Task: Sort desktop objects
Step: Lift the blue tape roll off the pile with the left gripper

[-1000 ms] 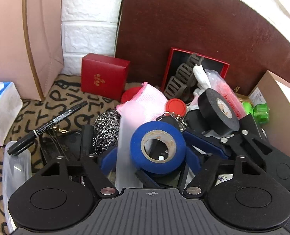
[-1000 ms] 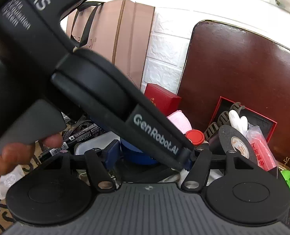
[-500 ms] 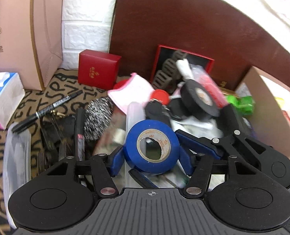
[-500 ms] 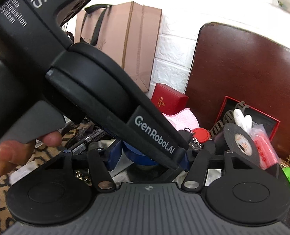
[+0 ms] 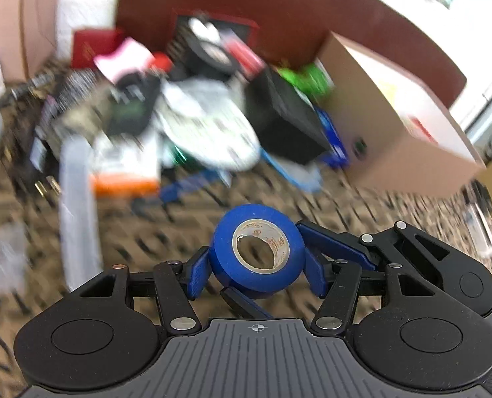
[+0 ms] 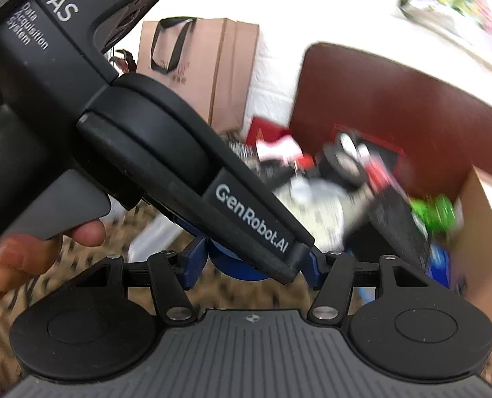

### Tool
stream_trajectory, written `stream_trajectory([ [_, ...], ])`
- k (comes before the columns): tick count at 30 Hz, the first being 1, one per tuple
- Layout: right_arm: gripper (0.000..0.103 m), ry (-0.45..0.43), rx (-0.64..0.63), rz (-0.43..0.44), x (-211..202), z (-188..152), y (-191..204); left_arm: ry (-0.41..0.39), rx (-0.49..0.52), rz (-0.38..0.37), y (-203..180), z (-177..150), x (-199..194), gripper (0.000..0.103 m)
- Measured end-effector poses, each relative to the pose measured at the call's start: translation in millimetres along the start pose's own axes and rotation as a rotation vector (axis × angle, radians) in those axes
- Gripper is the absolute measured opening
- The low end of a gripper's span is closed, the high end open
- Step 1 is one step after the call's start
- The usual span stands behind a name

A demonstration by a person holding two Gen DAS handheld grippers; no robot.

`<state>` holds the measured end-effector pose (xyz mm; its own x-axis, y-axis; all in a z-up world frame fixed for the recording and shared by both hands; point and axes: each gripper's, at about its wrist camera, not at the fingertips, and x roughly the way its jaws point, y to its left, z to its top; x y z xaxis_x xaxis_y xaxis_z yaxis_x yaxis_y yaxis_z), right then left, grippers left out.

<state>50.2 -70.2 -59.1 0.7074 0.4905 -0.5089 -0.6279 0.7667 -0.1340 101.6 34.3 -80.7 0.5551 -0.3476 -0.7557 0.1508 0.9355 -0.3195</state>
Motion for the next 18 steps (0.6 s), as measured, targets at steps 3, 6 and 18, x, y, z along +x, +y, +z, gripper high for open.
stream_trajectory([
  [3, 0.064, 0.040, 0.024, -0.015, -22.3, -23.6, -3.4, 0.048, 0.035, -0.018, -23.5, -22.2, 7.5, 0.062],
  [6, 0.063, 0.066, 0.029, -0.035, -40.7, -43.9, -6.4, 0.076, 0.094, -0.013, -47.5, -42.1, 13.7, 0.062],
  [18, 0.067, 0.064, 0.117, -0.055, -50.0, -80.3, -15.2, 0.096, 0.184, 0.031, -71.9, -57.8, 19.9, 0.088],
])
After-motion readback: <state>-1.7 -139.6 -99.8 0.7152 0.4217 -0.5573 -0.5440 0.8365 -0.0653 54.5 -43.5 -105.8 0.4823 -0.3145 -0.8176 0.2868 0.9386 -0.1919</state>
